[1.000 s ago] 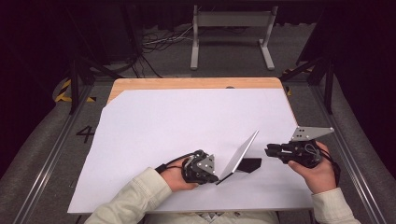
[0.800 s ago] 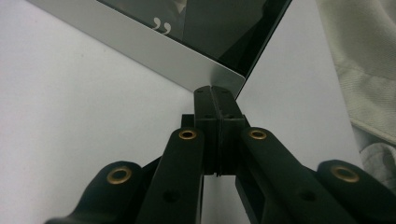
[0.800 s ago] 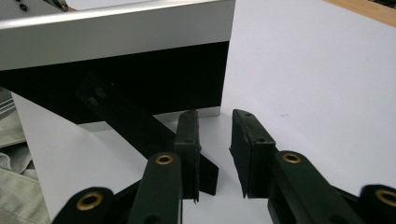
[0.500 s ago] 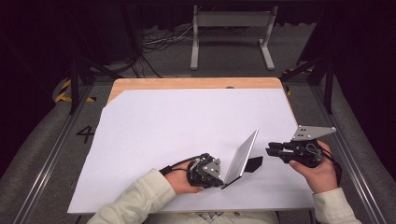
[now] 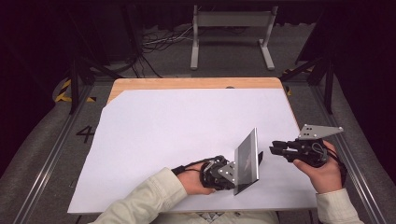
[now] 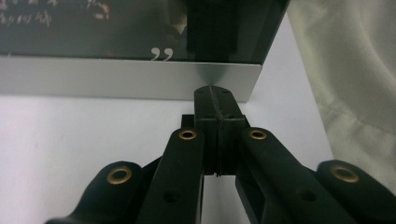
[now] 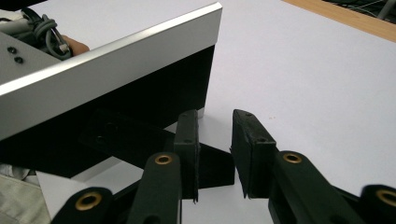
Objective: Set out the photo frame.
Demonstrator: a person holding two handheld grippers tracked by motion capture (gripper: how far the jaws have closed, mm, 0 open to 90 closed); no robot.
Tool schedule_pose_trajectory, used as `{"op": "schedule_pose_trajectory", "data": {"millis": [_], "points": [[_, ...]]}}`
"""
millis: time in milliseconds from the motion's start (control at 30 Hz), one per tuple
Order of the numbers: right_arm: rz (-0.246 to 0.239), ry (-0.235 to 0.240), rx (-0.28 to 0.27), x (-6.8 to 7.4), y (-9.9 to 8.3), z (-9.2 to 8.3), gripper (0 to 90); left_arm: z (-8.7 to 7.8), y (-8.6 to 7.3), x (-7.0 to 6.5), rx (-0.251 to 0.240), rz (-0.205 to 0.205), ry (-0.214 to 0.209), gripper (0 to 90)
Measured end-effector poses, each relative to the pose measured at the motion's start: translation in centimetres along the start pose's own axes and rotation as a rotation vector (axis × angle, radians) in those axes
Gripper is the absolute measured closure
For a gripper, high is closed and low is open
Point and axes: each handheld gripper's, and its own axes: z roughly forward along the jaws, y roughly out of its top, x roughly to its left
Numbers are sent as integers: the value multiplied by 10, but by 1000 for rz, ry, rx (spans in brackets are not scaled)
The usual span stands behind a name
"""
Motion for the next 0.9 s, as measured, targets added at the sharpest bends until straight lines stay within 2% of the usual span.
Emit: {"op": "schedule_pose_trajectory", "data": {"millis": [100, 233, 367, 467, 667, 800, 900], "points": [[7, -5, -3, 0, -2, -3, 718, 5, 7, 1, -2, 12, -7, 900], [34, -14, -15, -1, -4, -10, 701, 12, 15, 3, -7, 7, -15, 900], [73, -22, -31, -2, -7, -15, 699, 17, 20, 5, -25, -1, -9, 876], [82, -36, -37, -2, -8, -16, 676, 20, 24, 4, -30, 2, -3, 868], [103, -41, -47, -3, -8, -16, 639, 27, 32, 2, -33, 3, 49, 747], [101, -43, -47, -4, -8, -17, 635, 24, 30, 3, -28, -8, 61, 707], [104, -48, -50, -4, -8, -18, 634, 18, 24, 6, -37, -40, 63, 703]]}}
